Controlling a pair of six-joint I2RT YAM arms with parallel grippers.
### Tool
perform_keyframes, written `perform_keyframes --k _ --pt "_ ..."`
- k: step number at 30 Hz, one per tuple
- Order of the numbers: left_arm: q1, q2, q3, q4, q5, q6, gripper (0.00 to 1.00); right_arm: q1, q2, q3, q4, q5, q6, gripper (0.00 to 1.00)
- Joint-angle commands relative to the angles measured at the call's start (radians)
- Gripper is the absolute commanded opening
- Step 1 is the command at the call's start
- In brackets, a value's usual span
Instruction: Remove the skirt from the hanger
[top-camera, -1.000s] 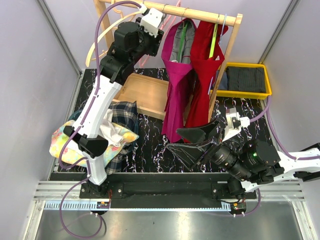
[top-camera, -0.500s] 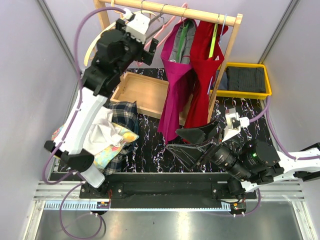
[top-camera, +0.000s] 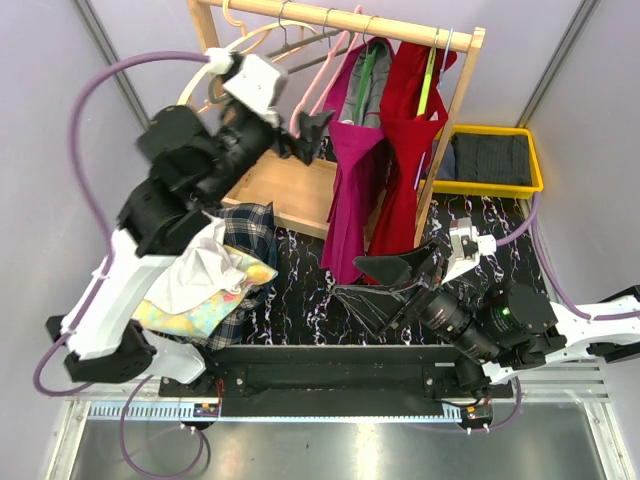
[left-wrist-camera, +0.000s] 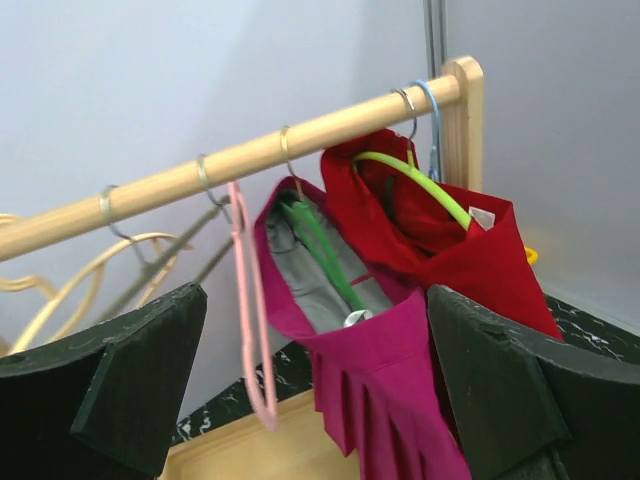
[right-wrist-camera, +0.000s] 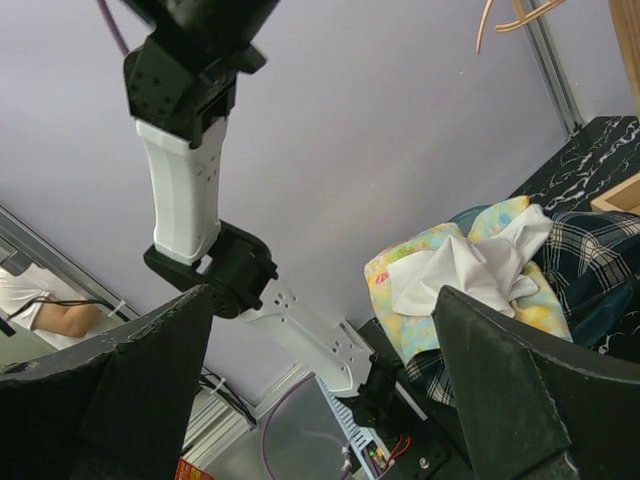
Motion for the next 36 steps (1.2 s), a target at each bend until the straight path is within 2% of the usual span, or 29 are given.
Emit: perform_keyframes --k 1,5,11,25,32,34,36 --pt "-0.008 0.141 0.035 0.015 -0.035 -0.036 0.99 0.009 -0.009 0.000 -0.006 0.041 -0.010 1.00" --pt "-0.008 0.268 0.155 0.020 -0.030 -0.061 0.99 0.009 -0.016 -0.003 -0.014 0.047 -0.007 1.00" --pt "-0.001 0.375 0.209 0.067 -0.088 -0.068 0.99 0.012 -0.038 -0.009 -0.034 0.046 0.011 1.00" --pt "0.062 0.428 0.215 0.124 -0.096 -0.061 0.99 0.012 -0.048 -0.015 -0.040 0.043 0.022 1.00" --pt "0.121 0.475 0.229 0.119 -0.070 -0.093 0.96 0.012 -0.042 -0.003 -0.058 0.052 0.033 1.00" --pt "0.128 0.481 0.226 0.112 -0.030 -0.097 0.92 0.012 -0.036 0.012 -0.067 0.054 0.030 1.00" --pt "0.130 0.485 0.214 0.103 0.005 -0.082 0.84 0.011 -0.032 0.028 -0.072 0.058 0.022 1.00"
